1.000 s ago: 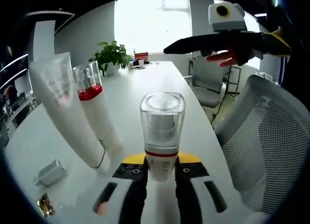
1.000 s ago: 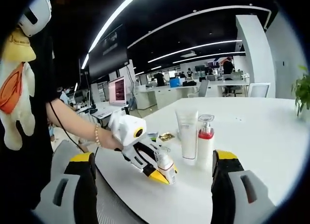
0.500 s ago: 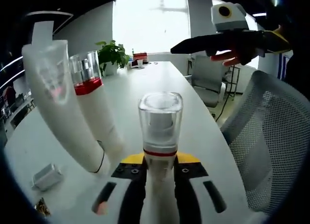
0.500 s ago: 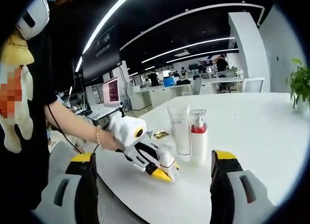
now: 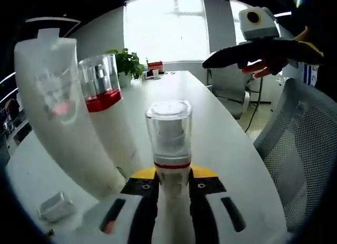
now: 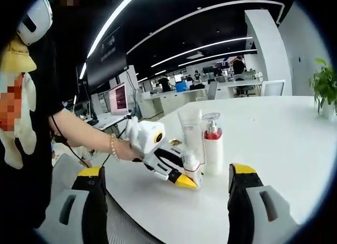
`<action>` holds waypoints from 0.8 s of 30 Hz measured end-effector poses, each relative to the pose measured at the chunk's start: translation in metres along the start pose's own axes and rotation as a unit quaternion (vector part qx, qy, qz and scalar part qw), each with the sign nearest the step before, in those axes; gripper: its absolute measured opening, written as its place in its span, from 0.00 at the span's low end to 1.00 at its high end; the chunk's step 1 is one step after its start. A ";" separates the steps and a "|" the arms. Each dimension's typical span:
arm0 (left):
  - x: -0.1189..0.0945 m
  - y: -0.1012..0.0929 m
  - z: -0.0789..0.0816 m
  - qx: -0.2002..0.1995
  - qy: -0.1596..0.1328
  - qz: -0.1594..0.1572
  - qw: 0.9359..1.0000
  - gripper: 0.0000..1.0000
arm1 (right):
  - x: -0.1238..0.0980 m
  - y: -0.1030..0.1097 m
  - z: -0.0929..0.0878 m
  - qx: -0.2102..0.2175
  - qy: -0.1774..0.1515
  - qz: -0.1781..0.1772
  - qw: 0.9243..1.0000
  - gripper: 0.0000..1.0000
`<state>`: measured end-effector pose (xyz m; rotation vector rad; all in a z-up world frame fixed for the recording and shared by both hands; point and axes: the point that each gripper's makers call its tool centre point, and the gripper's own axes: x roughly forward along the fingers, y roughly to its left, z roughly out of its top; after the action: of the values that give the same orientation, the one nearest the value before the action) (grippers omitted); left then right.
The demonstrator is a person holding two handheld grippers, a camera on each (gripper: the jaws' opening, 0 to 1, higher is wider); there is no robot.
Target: Arrange the skincare products in the storage area until every visible bottle or jar stands upright without overlapping.
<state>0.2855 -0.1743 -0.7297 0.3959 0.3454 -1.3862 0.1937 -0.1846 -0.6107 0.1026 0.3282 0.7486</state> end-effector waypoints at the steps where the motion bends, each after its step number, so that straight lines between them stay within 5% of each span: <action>1: 0.001 0.003 0.000 0.005 0.002 -0.001 1.000 0.22 | 0.001 0.000 -0.001 0.001 0.001 0.000 1.000 0.95; 24: 0.022 0.006 0.015 0.032 0.008 -0.004 0.999 0.22 | 0.002 -0.003 -0.005 0.016 -0.002 -0.003 1.000 0.94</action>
<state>0.2951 -0.1994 -0.7257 0.4583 0.3162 -1.4058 0.1951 -0.1855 -0.6164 0.1340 0.3359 0.7377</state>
